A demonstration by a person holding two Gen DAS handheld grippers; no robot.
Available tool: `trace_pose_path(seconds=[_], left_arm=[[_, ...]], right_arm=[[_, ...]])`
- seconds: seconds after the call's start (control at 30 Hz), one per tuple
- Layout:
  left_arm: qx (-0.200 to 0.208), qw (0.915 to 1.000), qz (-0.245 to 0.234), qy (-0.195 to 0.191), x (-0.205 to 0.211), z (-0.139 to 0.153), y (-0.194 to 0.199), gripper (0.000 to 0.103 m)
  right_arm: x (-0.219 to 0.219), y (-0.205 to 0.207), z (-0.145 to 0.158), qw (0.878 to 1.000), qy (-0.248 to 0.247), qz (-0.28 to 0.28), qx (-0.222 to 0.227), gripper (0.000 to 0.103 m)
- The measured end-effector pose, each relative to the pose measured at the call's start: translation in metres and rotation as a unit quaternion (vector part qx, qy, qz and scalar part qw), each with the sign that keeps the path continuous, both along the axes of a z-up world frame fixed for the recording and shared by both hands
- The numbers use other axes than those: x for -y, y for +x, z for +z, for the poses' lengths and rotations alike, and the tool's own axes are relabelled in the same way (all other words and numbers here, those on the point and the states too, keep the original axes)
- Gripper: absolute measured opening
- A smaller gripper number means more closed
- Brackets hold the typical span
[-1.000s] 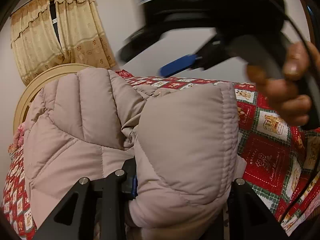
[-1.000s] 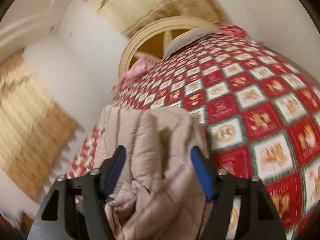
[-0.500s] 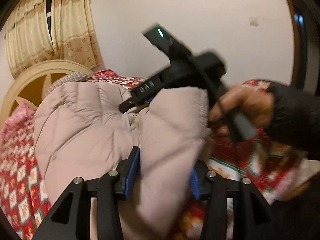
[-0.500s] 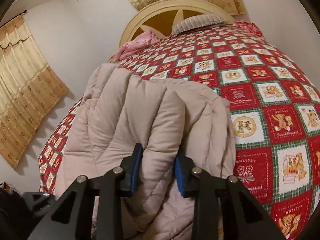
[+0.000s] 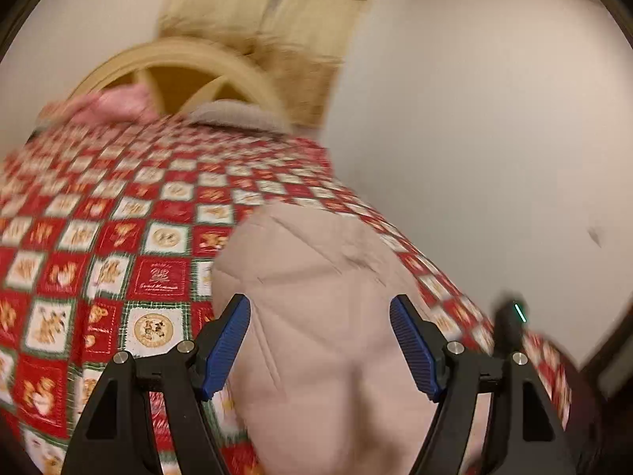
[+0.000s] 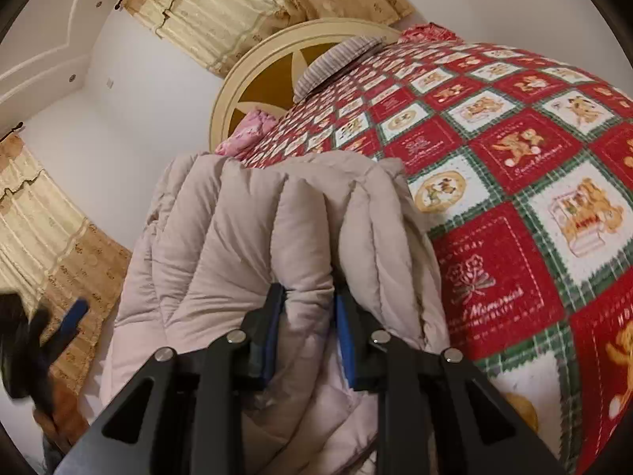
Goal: Fold large clothes
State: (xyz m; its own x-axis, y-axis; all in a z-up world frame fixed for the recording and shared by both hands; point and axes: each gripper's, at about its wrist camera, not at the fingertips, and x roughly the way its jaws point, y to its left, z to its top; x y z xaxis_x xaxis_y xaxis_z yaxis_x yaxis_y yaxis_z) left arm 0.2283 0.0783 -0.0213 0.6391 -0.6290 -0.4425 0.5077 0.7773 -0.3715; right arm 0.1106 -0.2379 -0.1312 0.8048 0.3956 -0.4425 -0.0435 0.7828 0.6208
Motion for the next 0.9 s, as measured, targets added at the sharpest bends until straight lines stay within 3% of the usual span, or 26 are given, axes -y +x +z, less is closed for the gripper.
trace_pose_path(seconds=[0.17, 0.33, 0.53, 0.73, 0.8, 0.9], left_arm=[[-0.011, 0.9998, 0.001, 0.015, 0.063, -0.015, 0.018, 0.073], [-0.003, 0.9970, -0.013, 0.076, 0.116, -0.036, 0.016, 0.074], [0.020, 0.9911, -0.011, 0.131, 0.137, -0.061, 0.019, 0.083], [0.029, 0.9880, -0.001, 0.152, 0.146, -0.081, 0.026, 0.086], [0.033, 0.9840, 0.005, 0.175, 0.153, -0.085, 0.028, 0.086], [0.040, 0.9794, 0.014, 0.197, 0.160, -0.088, 0.027, 0.086]], right_arm=[[-0.002, -0.008, -0.005, 1.000, 0.009, -0.021, 0.004, 0.026], [0.000, -0.015, -0.012, 0.999, 0.018, -0.030, 0.005, 0.026], [0.011, -0.015, -0.021, 0.997, 0.071, -0.026, -0.006, 0.026], [0.011, -0.015, -0.017, 0.998, 0.060, -0.021, -0.014, 0.026], [0.012, -0.014, -0.010, 0.999, 0.041, -0.015, -0.020, 0.027], [0.020, -0.019, 0.008, 0.999, 0.021, -0.006, -0.030, 0.036]])
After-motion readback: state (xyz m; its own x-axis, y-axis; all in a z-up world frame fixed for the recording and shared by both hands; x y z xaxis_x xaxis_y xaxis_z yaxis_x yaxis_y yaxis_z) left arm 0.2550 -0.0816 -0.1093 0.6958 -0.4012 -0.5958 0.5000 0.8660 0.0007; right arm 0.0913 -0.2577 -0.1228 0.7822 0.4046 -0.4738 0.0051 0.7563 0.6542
